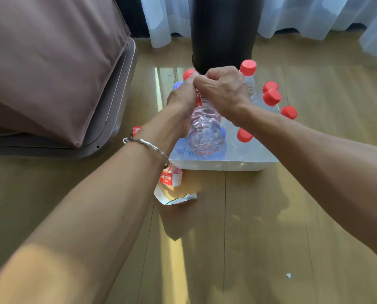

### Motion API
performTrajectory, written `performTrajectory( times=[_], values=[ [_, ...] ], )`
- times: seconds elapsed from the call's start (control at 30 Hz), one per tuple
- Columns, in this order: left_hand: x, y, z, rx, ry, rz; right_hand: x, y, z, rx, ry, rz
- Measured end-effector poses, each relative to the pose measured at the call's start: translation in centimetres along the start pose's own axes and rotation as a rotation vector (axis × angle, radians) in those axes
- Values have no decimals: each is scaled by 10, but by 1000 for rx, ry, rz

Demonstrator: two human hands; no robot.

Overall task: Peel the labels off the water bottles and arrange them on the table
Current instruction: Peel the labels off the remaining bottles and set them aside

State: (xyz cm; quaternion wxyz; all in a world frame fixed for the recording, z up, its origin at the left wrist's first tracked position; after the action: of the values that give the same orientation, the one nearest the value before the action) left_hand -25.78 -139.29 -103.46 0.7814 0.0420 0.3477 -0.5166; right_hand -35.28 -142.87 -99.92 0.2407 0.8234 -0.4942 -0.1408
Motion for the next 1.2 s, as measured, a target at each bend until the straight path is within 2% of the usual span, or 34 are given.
performTrajectory(
  times=[0.1, 0.17, 0.23, 0.3, 0.37, 0.47, 0.53, 0.63, 0.77, 1.0, 1.1, 1.2],
  values=[
    [-1, 11, 7, 98, 39, -30, -10, -6, -6, -102, 45, -76],
    [5, 35, 16, 111, -6, 97, -19, -12, -20, -117, 183, -117],
    [8, 64, 26, 68, -142, 232, -23, -16, -33, -87, 284, -135],
    [5, 78, 29, 133, -203, 226, -8, -11, -31, 23, 189, -83],
    [-2, 75, 25, 202, -243, 132, 7, -5, -20, 216, -43, -87],
    [-10, 50, 20, 150, -344, -84, 6, -9, -4, 441, -322, -293],
    [-11, 36, 20, 147, -393, -156, -5, -16, 3, 551, -401, -470],
    [-11, 26, 26, 203, -497, -150, -13, -18, 7, 673, -408, -603],
    [-13, 23, 27, 245, -588, -125, -15, -18, 7, 755, -382, -673],
    [-20, 25, 39, 51, -700, -80, -16, -26, -12, 820, -296, -686],
    [-26, 21, 44, 55, -777, 7, -14, -26, -20, 931, -319, -693],
    [-37, 14, 47, 239, -874, 187, -13, -23, -28, 954, -361, -654]
  ],
)
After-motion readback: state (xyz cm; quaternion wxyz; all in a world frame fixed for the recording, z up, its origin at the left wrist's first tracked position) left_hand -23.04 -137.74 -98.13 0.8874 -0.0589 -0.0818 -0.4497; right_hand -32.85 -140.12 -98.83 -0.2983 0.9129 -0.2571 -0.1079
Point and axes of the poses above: each hand's wrist, its own x-axis towards the middle knuckle, its own y-axis out of the back of the hand, z = x × y, the point moved 3 cm from there along x, towards the middle knuckle, and after that the axes turned 7 degrees about -z, right-handed, at the moved point
